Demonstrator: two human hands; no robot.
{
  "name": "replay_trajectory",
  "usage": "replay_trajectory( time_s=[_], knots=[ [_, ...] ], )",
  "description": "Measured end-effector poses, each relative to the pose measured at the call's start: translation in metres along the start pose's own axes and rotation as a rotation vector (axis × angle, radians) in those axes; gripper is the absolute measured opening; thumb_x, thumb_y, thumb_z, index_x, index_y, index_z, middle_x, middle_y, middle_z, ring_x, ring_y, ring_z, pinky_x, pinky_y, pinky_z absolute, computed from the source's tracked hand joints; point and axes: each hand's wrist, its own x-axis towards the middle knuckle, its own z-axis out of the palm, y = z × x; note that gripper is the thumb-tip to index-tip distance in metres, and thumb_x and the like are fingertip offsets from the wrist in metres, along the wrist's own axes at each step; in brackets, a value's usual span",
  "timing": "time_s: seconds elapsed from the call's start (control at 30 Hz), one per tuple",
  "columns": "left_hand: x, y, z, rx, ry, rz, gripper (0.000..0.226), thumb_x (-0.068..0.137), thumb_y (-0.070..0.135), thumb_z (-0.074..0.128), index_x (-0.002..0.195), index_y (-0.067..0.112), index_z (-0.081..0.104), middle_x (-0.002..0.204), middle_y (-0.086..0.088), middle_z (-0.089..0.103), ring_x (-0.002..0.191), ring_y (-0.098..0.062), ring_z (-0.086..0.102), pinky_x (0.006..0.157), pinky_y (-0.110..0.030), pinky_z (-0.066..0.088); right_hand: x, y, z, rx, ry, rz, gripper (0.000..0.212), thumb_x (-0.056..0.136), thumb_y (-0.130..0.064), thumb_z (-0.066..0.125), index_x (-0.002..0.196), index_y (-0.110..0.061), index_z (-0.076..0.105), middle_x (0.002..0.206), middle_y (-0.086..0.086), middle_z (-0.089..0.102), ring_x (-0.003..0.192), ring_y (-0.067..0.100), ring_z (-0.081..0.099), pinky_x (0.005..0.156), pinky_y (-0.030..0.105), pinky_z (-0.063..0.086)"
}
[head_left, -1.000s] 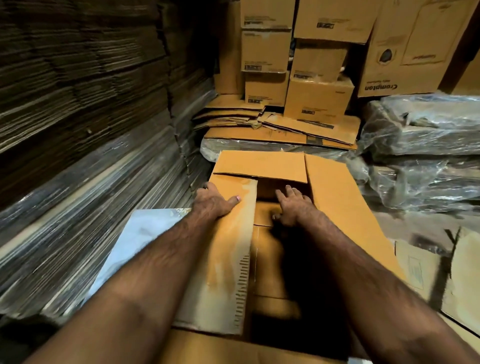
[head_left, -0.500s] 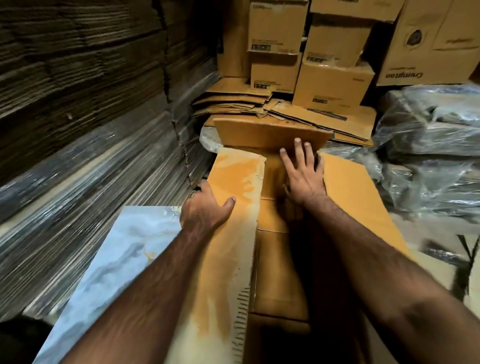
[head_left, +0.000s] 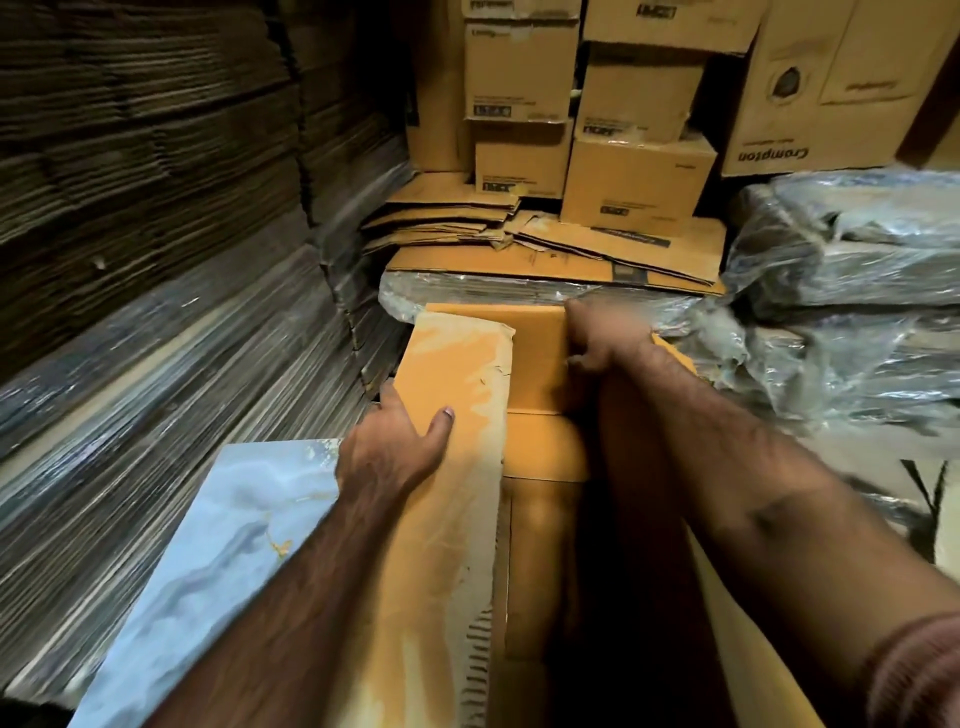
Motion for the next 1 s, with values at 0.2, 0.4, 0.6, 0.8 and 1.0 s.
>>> replay_trajectory(
  time_s=[0.2, 0.4, 0.6, 0.8, 1.0],
  knots=[
    [-0.024, -0.004, -0.011, -0.092, -0.024, 0.084, 0.067, 0.093, 0.063, 0.039, 0.135, 0.011, 0.041, 0.123, -0.013, 0.058, 0.106, -0.031, 0.059, 0.087, -0.042, 0.052, -0.08, 0.01, 0.015, -0.031, 0.049, 0.003, 0.076, 0.088, -0.06, 0.057, 0.151, -0.027, 0.029, 0.165, 0.01, -0.007, 0.151, 0.035, 0.0, 0.116, 0.064, 0.016],
    [-0.042, -0.007, -0.02, -0.112, -0.051, 0.091, 0.06, 0.092, 0.058, 0.044, 0.132, 0.014, 0.044, 0.124, -0.01, 0.056, 0.105, -0.03, 0.059, 0.083, -0.039, 0.049, -0.224, 0.001, 0.04, 0.048, 0.01, 0.02, 0.075, 0.092, -0.059, 0.051, 0.153, -0.024, 0.027, 0.164, 0.014, -0.012, 0.152, 0.031, -0.007, 0.118, 0.059, 0.015],
    [-0.063, -0.014, -0.035, -0.19, -0.03, 0.297, 0.05, 0.095, 0.044, 0.049, 0.136, 0.015, 0.051, 0.139, -0.009, 0.048, 0.124, -0.025, 0.046, 0.104, -0.041, 0.042, -0.346, -0.024, 0.063, -0.109, 0.011, 0.004, 0.071, 0.092, -0.059, 0.051, 0.15, -0.026, 0.028, 0.163, 0.017, -0.015, 0.151, 0.035, -0.01, 0.116, 0.061, 0.017],
    [-0.124, -0.026, -0.034, 0.079, -0.117, 0.329, 0.064, 0.088, 0.061, 0.044, 0.141, 0.026, 0.044, 0.153, -0.012, 0.032, 0.141, -0.034, 0.024, 0.109, -0.052, 0.03, -0.389, -0.034, 0.07, -0.069, 0.032, 0.038, 0.067, 0.091, -0.057, 0.053, 0.147, -0.025, 0.034, 0.164, 0.013, -0.011, 0.151, 0.034, -0.008, 0.117, 0.06, 0.02],
    [-0.167, -0.031, -0.045, 0.144, -0.257, 0.379, 0.077, 0.086, 0.07, 0.042, 0.15, 0.03, 0.03, 0.162, -0.018, 0.01, 0.15, -0.035, 0.004, 0.116, -0.059, -0.001, -0.393, -0.043, 0.066, -0.162, -0.024, 0.08, 0.064, 0.092, -0.054, 0.057, 0.144, -0.022, 0.038, 0.164, 0.014, -0.013, 0.151, 0.038, -0.007, 0.118, 0.058, 0.019]
  ],
)
